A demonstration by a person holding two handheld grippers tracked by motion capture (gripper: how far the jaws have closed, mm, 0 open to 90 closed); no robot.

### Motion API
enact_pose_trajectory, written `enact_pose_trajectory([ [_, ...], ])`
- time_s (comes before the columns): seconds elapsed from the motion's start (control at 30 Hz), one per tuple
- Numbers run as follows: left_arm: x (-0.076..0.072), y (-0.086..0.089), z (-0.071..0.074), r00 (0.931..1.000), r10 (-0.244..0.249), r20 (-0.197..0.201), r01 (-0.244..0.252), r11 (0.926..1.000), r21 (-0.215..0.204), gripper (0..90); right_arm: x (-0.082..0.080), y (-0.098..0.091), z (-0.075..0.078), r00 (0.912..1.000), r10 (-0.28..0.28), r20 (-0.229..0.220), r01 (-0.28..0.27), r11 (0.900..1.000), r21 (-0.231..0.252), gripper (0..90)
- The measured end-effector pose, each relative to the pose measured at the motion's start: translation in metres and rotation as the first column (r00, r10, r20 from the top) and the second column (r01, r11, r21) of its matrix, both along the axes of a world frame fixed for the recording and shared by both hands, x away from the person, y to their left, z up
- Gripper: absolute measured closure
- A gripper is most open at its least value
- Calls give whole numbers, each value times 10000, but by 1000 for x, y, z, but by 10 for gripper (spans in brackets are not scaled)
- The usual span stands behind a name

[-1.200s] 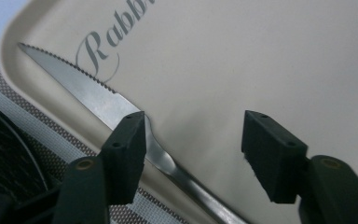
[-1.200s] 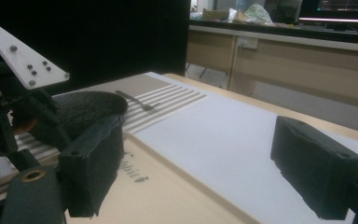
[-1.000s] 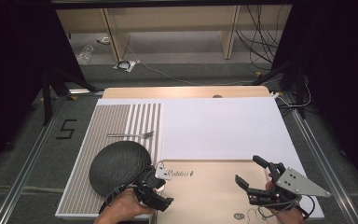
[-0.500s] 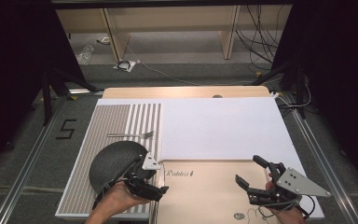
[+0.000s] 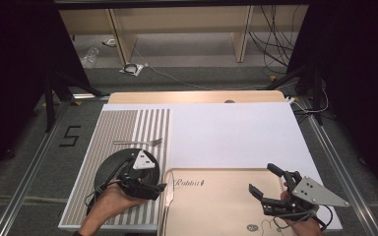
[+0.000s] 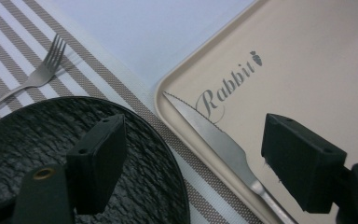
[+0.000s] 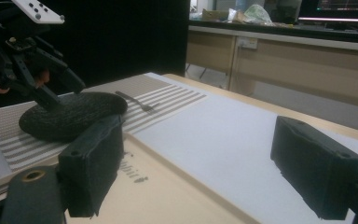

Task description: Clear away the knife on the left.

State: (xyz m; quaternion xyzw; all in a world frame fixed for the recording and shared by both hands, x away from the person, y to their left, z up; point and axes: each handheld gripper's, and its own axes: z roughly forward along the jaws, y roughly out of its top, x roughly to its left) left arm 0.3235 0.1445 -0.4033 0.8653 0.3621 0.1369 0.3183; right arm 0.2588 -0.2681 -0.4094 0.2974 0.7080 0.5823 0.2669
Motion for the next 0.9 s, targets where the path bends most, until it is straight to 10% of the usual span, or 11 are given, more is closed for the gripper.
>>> enact_pose_trajectory([
  [0.9, 19, 38, 13, 9946, 1004, 256, -1002, 9949, -80, 197, 1, 0, -1, 10000, -19, -11, 19, 10000, 40, 180],
])
